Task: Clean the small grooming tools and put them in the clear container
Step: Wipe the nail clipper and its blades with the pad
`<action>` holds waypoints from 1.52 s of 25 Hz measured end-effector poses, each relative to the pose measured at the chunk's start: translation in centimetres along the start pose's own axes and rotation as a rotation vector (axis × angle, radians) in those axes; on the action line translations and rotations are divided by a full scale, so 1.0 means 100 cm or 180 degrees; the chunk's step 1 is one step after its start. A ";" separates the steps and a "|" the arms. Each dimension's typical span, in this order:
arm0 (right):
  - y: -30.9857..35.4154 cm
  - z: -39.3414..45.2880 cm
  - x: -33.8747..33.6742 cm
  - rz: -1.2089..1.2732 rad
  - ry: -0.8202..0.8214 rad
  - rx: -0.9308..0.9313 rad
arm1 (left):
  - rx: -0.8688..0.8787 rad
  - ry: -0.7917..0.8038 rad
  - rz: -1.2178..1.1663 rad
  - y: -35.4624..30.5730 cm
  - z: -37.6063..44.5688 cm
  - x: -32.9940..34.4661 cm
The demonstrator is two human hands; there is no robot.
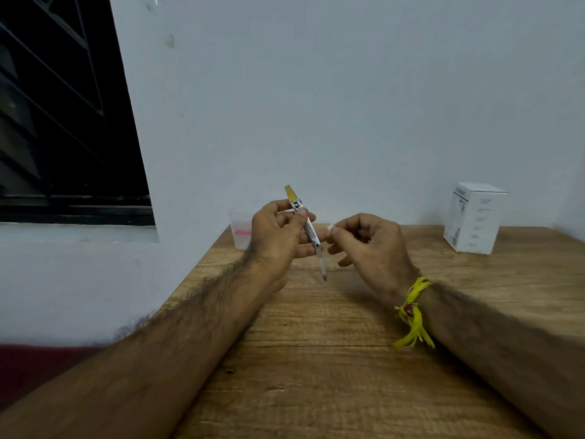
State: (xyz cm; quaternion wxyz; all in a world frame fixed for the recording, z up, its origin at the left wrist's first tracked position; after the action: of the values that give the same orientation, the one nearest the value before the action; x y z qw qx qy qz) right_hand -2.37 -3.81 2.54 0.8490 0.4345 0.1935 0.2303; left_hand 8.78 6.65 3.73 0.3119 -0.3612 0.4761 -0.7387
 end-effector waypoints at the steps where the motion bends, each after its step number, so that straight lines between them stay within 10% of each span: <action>1: 0.000 -0.002 0.002 0.0108 0.0176 0.0283 | 0.0031 -0.0032 0.0028 -0.001 0.002 -0.002; 7: 0.001 -0.001 0.005 0.0988 0.1118 0.1621 | -0.0041 -0.0094 -0.0184 -0.005 0.005 -0.007; 17: 0.009 -0.005 0.005 0.1112 0.1504 0.1482 | -0.0252 -0.0171 -0.0586 -0.009 0.003 -0.009; 25: 0.009 0.008 -0.009 0.1558 0.0812 0.1684 | -0.0095 -0.0013 -0.0196 -0.004 0.005 -0.009; 38: 0.014 0.008 -0.007 0.0852 0.1532 0.2102 | -0.0011 -0.0131 -0.0236 -0.007 0.002 -0.009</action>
State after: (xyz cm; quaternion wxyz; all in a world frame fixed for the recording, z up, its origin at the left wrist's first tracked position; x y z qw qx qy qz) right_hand -2.87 -4.00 4.24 0.5576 0.6381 0.3913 0.3590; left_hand 9.38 7.52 4.27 0.2934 -0.3943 0.4571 -0.7413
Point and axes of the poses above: each hand's wrist, its own z-axis towards the middle knuckle, its own x-axis out of the palm, y = z × x, the point moved 2 cm from there along z, towards the middle knuckle, and after that the axes turned 4 degrees about -y, right-handed, at the moved point
